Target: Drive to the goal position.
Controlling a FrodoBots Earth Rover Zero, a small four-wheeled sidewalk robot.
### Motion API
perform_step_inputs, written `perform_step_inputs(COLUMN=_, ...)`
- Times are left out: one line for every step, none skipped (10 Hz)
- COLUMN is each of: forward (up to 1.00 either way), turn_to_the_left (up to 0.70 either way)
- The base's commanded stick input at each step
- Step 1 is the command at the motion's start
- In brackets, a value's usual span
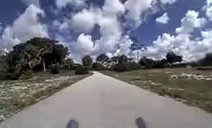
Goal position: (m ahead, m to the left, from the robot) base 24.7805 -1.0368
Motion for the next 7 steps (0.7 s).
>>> perform_step_inputs(forward=0.85, turn_to_the_left=0.34)
perform_step_inputs(forward=0.85, turn_to_the_left=0.34)
perform_step_inputs(forward=0.85, turn_to_the_left=0.00)
perform_step_inputs(forward=0.85, turn_to_the_left=0.00)
perform_step_inputs(forward=0.85, turn_to_the_left=0.00)
perform_step_inputs(forward=0.85, turn_to_the_left=0.00)
perform_step_inputs(forward=0.85, turn_to_the_left=0.00)
